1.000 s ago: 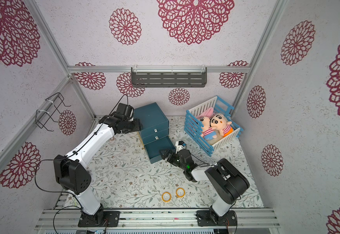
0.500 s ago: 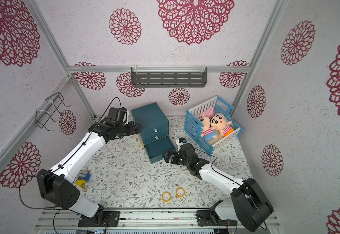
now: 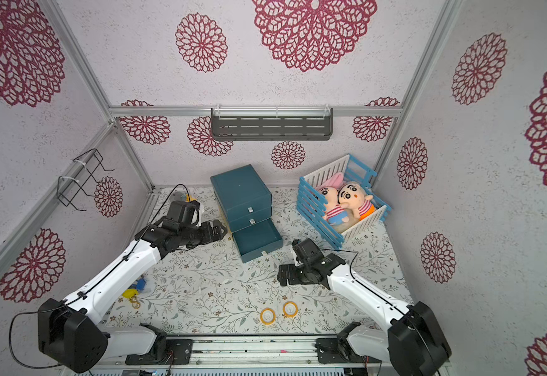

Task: Place the transparent tape into the drawer according to color
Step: Pick up the tape at the center of the board.

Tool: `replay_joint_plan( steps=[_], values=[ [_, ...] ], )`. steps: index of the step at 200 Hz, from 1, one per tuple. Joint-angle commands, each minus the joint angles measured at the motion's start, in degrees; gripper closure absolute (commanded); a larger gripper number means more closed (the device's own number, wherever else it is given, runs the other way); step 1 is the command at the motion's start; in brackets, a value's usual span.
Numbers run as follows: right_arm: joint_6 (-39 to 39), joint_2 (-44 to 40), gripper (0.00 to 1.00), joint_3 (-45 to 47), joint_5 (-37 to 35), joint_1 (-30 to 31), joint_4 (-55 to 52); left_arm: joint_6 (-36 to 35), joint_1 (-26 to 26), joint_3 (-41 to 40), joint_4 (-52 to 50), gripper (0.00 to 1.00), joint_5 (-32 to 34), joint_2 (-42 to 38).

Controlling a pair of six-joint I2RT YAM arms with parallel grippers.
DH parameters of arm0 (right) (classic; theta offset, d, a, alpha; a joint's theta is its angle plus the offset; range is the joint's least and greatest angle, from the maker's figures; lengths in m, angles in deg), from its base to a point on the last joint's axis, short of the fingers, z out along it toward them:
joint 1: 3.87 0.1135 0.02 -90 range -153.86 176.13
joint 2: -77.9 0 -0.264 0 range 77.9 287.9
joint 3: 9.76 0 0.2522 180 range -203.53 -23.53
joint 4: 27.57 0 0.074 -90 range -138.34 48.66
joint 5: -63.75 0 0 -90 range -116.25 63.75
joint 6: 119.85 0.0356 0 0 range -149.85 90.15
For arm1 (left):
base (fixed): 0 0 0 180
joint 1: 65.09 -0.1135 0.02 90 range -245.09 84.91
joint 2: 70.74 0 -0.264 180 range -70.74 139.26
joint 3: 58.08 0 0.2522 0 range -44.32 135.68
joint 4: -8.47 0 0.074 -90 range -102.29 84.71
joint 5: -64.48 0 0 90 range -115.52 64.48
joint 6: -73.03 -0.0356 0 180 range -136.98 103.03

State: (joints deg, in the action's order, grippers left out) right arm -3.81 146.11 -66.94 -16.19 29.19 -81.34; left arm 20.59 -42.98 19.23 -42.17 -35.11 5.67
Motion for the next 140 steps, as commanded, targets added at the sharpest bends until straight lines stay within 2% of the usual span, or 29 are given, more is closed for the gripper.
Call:
replay_joint_plan(
  steps=[1, 17, 53, 92, 140],
  values=[
    [-0.4, -1.3, 0.08, -0.4, -2.3, 1.7, -6.5, -0.2, 1.6, -1.2, -0.7, 0.03, 1.8, -1.1],
    [1.2, -0.7, 0.18, 0.2, -4.1, 3.3, -8.5, -0.6, 2.8, -1.7, -1.9, 0.03, 3.2, -0.5],
    [5.6, -2.5, 0.37, 4.8, -3.6, 6.0, -8.1, -0.8, 4.9, -2.8, -2.7, 0.03, 4.9, 0.2],
    [9.2, -2.8, 0.4, 7.7, -4.5, 10.5, -7.0, -1.4, 5.2, -3.5, -2.8, 0.03, 5.1, 0.3],
    [10.7, 0.5, 0.45, 6.9, -7.9, 14.4, -6.8, -1.6, 5.2, -4.0, -3.1, 0.03, 5.5, 0.3]
  ],
)
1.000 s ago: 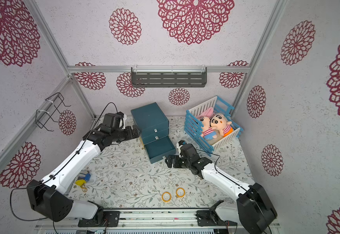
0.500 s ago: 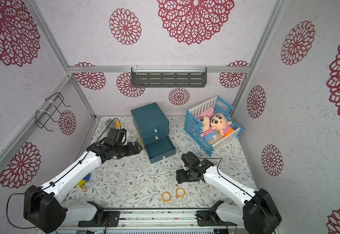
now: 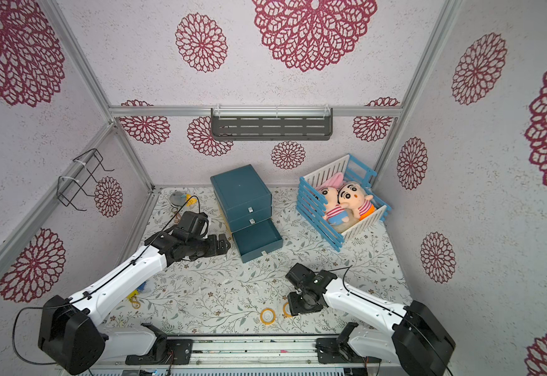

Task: Place the transparent tape into the drawer according to color
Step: Pick up the tape at the center of the board.

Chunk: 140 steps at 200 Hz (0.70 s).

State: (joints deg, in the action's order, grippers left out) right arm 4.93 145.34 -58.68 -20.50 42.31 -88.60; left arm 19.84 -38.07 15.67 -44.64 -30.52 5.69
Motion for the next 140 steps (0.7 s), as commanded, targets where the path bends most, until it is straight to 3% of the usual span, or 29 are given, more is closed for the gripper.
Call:
replay_joint_plan(
  steps=[1, 140],
  values=[
    [2.0, 1.4, 0.45, -1.4, -3.7, 1.3, 0.4, -0.8, 0.3, -0.5, -0.7, 0.03, 1.0, 0.3],
    [4.4, 7.8, 0.63, -2.8, -8.3, 5.1, 5.3, -1.6, 0.3, -0.5, -1.6, 0.03, 1.9, -0.1]
  ],
)
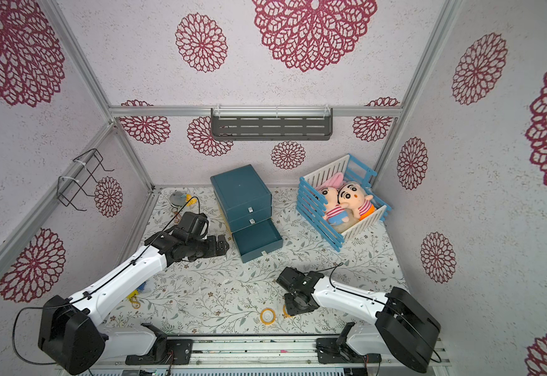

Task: Place the transparent tape into the drawer according to color
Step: Pick up the tape at the center of the board.

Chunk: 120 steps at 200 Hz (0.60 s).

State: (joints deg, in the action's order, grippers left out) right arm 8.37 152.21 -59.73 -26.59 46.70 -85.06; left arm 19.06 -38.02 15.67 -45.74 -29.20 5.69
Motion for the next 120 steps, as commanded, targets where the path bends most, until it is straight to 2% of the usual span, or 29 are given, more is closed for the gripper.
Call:
replay_joint_plan(
  steps=[1, 70, 120],
  values=[
    [1.0, 1.0, 0.63, -1.8, -2.2, 0.8, 1.7, -0.8, 0.2, -0.5, -0.5, 0.03, 0.6, -0.1],
    [0.5, 5.4, 0.73, -2.6, -3.2, 2.8, 1.1, -1.1, 0.2, -0.4, -0.7, 0.03, 0.6, 0.0],
    [0.2, 7.1, 0.97, -2.5, -3.3, 3.1, 1.3, -1.3, 0.2, -0.7, -0.8, 0.03, 0.6, -0.2]
  ],
)
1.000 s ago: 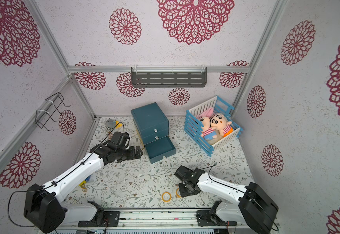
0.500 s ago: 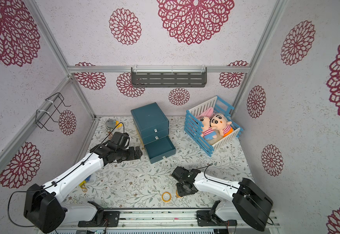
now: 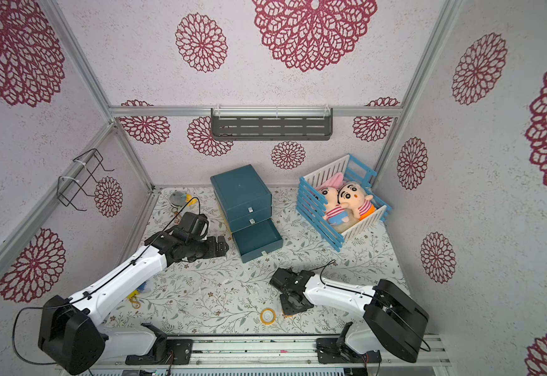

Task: Place the transparent tape into the drawer according to color
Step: Pick up the tape at the center of the board.

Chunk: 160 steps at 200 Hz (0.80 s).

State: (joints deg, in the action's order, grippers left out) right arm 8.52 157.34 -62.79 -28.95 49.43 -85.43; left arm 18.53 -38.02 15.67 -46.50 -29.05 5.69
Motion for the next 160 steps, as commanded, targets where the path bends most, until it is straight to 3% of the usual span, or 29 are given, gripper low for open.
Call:
replay_joint_plan(
  steps=[1, 160],
  values=[
    [0.0, 2.0, 0.98, 0.6, -0.9, 0.4, 1.7, -0.8, 0.2, -0.7, 0.0, 0.03, 0.4, -0.2],
    [-1.4, -1.6, 1.0, -5.5, -1.5, -2.9, 1.6, -0.5, 0.2, -0.8, -0.5, 0.03, 0.8, -1.5]
  ],
)
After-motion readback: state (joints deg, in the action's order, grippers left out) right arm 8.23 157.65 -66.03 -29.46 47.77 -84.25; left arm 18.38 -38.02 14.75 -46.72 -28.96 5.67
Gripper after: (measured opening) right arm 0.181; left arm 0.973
